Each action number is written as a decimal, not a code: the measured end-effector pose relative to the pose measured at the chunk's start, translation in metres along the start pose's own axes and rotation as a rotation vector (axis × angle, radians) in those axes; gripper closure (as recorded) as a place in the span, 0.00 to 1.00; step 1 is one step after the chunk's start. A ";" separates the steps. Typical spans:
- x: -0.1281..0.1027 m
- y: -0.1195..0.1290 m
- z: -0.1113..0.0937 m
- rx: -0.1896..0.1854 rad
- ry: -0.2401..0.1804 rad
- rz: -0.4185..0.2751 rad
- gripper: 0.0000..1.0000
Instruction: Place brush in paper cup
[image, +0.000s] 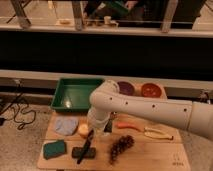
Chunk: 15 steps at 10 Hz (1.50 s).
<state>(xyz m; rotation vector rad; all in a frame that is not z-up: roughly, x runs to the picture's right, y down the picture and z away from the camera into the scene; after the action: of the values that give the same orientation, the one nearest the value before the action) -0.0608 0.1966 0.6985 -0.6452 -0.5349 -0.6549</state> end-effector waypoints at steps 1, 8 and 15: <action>-0.002 -0.003 -0.003 0.004 0.006 -0.006 0.90; 0.005 -0.012 -0.017 0.016 0.037 -0.017 0.90; 0.046 -0.003 -0.037 0.016 0.084 0.029 0.90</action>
<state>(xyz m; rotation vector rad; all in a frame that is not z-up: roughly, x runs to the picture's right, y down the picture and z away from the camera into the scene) -0.0224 0.1516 0.7033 -0.6061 -0.4515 -0.6473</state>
